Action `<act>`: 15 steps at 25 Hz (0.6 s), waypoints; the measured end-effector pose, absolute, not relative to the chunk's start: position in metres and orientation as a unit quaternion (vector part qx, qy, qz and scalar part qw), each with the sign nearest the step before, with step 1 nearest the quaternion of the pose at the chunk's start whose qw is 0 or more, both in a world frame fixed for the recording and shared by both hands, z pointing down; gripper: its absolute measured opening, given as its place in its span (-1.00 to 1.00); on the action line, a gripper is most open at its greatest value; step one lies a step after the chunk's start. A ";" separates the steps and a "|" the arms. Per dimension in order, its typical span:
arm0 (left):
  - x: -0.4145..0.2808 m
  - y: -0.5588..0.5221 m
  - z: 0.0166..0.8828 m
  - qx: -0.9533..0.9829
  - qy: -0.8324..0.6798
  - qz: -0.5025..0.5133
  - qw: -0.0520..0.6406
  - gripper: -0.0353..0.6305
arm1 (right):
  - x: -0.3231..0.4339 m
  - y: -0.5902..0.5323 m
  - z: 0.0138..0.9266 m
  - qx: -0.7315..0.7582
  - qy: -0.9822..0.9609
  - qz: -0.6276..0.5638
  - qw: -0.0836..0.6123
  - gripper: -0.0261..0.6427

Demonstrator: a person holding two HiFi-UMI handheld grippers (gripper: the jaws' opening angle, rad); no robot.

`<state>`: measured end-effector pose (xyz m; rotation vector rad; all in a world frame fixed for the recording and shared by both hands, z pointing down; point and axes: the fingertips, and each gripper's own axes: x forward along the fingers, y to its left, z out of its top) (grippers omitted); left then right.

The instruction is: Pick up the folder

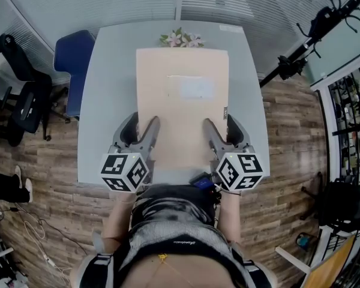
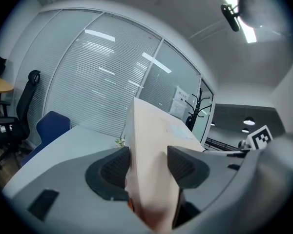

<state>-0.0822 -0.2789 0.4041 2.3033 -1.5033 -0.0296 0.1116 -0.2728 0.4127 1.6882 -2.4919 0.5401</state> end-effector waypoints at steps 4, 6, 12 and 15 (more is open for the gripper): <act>-0.083 -0.278 0.399 0.822 -0.536 -0.014 0.190 -0.18 | 0.111 -0.271 0.407 0.554 -0.814 0.172 0.039 -0.09; -0.083 -0.278 0.398 0.823 -0.536 -0.014 0.189 -0.18 | 0.111 -0.270 0.405 0.556 -0.813 0.168 0.040 -0.09; -0.084 -0.276 0.392 0.822 -0.538 -0.019 0.185 -0.18 | 0.110 -0.268 0.397 0.556 -0.814 0.160 0.038 -0.10; -0.083 -0.276 0.390 0.822 -0.538 -0.020 0.183 -0.18 | 0.111 -0.268 0.395 0.557 -0.814 0.159 0.038 -0.11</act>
